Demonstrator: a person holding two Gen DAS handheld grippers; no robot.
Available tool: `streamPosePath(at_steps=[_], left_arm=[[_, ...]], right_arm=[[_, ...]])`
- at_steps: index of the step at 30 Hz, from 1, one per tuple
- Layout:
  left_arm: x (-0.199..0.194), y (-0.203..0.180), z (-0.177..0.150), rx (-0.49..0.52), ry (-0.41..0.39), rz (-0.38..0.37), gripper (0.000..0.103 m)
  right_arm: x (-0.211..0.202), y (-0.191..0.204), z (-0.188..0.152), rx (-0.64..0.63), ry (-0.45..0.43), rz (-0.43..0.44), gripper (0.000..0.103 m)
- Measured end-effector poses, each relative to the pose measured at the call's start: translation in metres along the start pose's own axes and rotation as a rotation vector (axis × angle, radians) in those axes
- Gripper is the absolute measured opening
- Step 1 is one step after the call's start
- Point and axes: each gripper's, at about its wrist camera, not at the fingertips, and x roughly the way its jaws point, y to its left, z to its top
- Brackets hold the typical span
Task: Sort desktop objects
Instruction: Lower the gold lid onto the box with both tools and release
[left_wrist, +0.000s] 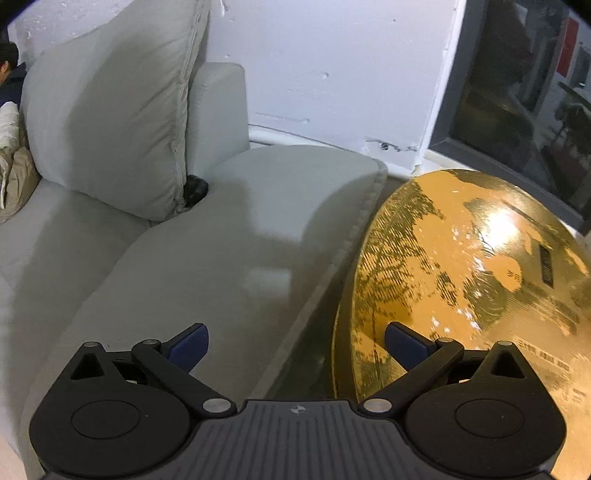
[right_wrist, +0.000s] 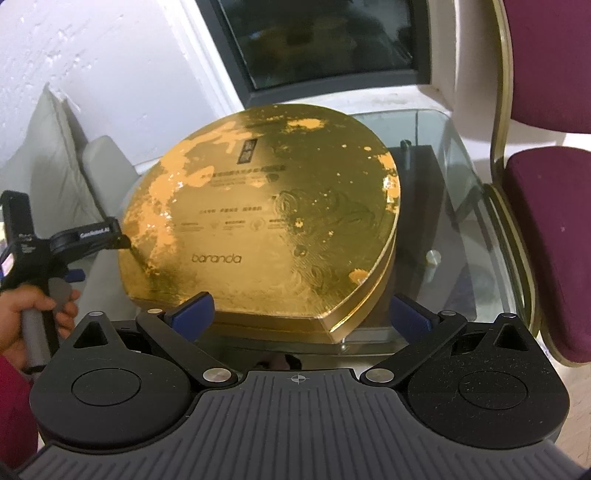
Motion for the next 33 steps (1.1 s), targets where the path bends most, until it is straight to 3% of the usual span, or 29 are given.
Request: streamPosePath(at_steps=[3, 5, 7, 9, 12, 14, 18, 25, 33], left_arm=[[-0.003, -0.005, 0.006, 0.040, -0.006, 0.037, 0.097], [-0.014, -0.010, 0.009, 0.078, -0.059, 0.052, 0.097], [-0.026, -0.019, 0.011, 0.138, -0.130, 0.014, 0.097], [-0.030, -0.027, 0.012, 0.176, -0.151, -0.028, 0.097], [-0.020, -0.032, 0.012, 0.179, -0.116, -0.045, 0.096], [-0.006, -0.034, 0.013, 0.167, -0.089, 0.005, 0.093], [0.011, -0.029, 0.017, 0.130, -0.083, 0.077, 0.098], [0.016, -0.028, 0.032, 0.134, -0.062, 0.097, 0.097], [0.011, -0.038, 0.017, 0.191, -0.039, 0.077, 0.098]], right_arm=[[-0.001, 0.001, 0.002, -0.009, -0.007, -0.002, 0.103], [0.000, 0.002, 0.005, -0.021, -0.016, -0.007, 0.103], [0.002, 0.005, 0.012, -0.047, -0.047, -0.022, 0.103], [0.009, 0.008, 0.022, -0.093, -0.101, -0.051, 0.101], [0.033, 0.016, 0.037, -0.163, -0.134, -0.121, 0.090], [0.052, 0.018, 0.044, -0.172, -0.099, -0.108, 0.083], [0.075, 0.025, 0.049, -0.184, -0.049, -0.077, 0.082], [0.086, 0.032, 0.071, -0.208, -0.075, -0.082, 0.084], [0.121, 0.023, 0.112, -0.190, -0.074, -0.163, 0.083]])
